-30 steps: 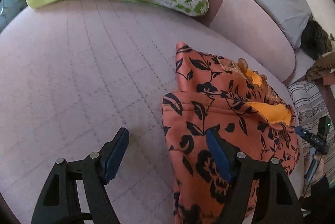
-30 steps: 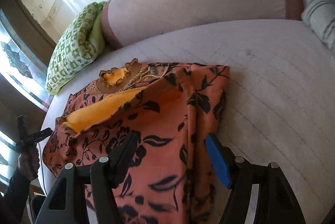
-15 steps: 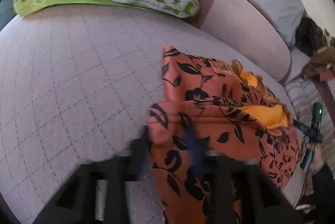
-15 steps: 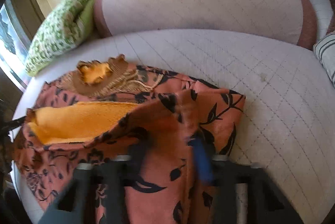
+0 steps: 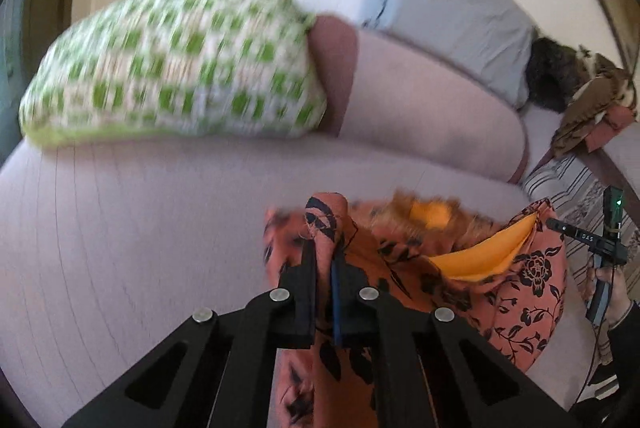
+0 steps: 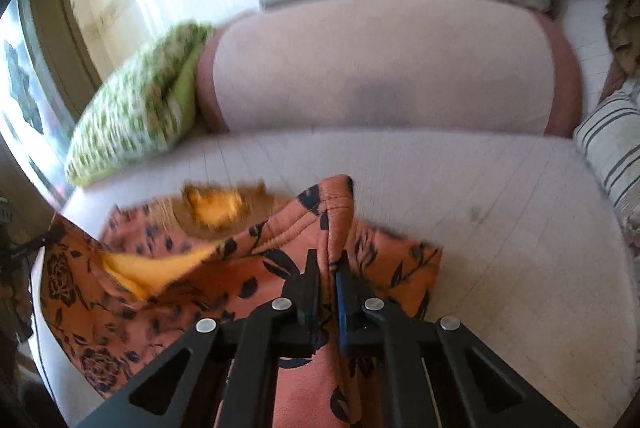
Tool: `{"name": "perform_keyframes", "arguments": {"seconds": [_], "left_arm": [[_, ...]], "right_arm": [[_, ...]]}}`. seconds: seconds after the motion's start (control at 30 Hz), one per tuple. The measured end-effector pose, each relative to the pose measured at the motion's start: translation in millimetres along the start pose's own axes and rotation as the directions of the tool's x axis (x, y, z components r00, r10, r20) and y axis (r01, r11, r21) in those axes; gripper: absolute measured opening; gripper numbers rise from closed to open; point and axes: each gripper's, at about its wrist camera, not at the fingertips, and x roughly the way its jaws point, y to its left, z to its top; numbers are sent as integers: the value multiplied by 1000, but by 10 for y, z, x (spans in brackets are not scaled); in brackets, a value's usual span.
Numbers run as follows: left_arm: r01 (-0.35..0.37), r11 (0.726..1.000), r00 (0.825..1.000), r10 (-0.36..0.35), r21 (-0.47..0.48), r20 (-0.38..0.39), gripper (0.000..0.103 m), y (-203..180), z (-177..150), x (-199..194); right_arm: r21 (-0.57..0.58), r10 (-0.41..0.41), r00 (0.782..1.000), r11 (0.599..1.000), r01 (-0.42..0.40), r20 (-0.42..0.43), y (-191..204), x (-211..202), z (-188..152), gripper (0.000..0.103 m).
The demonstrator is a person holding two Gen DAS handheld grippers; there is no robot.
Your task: Fold small clothes
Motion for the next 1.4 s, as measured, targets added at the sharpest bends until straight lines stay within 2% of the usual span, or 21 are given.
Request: {"name": "perform_keyframes", "arguments": {"seconds": [0.13, 0.17, 0.2, 0.23, 0.27, 0.33, 0.43, 0.5, 0.53, 0.63, 0.73, 0.87, 0.9, 0.93, 0.97, 1.03, 1.07, 1.13, 1.23, 1.27, 1.4], "left_arm": [[-15, 1000, 999, 14, 6, 46, 6, -22, 188, 148], [-29, 1000, 999, 28, 2, 17, 8, 10, 188, 300], [-63, 998, 997, 63, -8, -53, 10, 64, 160, 557], [-132, 991, 985, 130, -4, -109, 15, 120, 92, 798], [-186, 983, 971, 185, 9, -151, 29, 175, 18, 969], [-232, 973, 951, 228, 5, -210, 41, 291, -87, 1144], [-223, 972, 965, 210, -69, -155, 50, 463, -124, 937], [-217, 972, 971, 206, -88, -119, 51, 513, -101, 746], [-203, 974, 975, 191, -101, -111, 54, 530, -105, 652], [-105, 985, 986, 86, -134, -140, 62, 532, -214, 407], [-12, 988, 977, -21, -152, -214, 71, 424, -501, 349], [7, 981, 954, -65, -194, -294, 69, 348, -821, 515], [-11, 983, 963, -38, -183, -266, 69, 310, -842, 506], [-24, 986, 965, -21, -165, -263, 52, 260, -848, 489], [-27, 991, 959, -11, -130, -283, 24, 202, -842, 510], [-57, 996, 955, 33, -72, -294, 23, 131, -838, 538], [-62, 995, 953, 37, -75, -299, 22, 128, -843, 556], [-69, 991, 949, 30, -113, -314, 21, 157, -806, 591], [-93, 989, 945, 50, -119, -323, 16, 100, -714, 586], [-98, 988, 948, 56, -122, -314, 16, 110, -667, 581], [-78, 989, 974, 49, -123, -220, 15, -103, -519, 133]], "right_arm": [[104, -23, 999, 994, 19, 43, -260, -80, 105, 7], [145, -17, 1000, 989, 16, 7, -361, 19, 77, 8], [165, -13, 999, 986, 19, -36, -427, 136, 33, 10], [187, -16, 996, 982, 33, -91, -510, 294, -50, 10], [200, -25, 993, 979, 48, -115, -571, 387, -128, 10], [231, -49, 991, 970, 76, -123, -653, 452, -276, 14], [241, -37, 995, 969, 58, -90, -651, 328, -387, 34], [231, -34, 997, 972, 50, -71, -630, 206, -423, 74], [236, -44, 997, 970, 57, -63, -632, 157, -446, 76], [283, 0, 998, 959, 18, -63, -659, 7, -553, 76], [328, 94, 990, 943, -53, -109, -668, 9, -710, 76], [350, 198, 958, 929, -116, -207, -530, 123, -990, 76], [338, 202, 953, 934, -118, -225, -486, 179, -1030, 75], [325, 188, 958, 939, -112, -215, -451, 204, -1037, 75], [340, 205, 957, 932, -127, -206, -445, 220, -1020, 72], [371, 254, 945, 914, -166, -204, -427, 267, -988, 38], [368, 254, 940, 916, -157, -230, -405, 326, -988, 31], [388, 270, 928, 908, -156, -258, -404, 454, -1003, 29], [436, 295, 923, 885, -166, -247, -429, 449, -957, 22], [451, 309, 922, 875, -179, -234, -434, 409, -945, 20], [482, 359, 926, 836, -262, -119, -359, 16, -796, 18]]}}
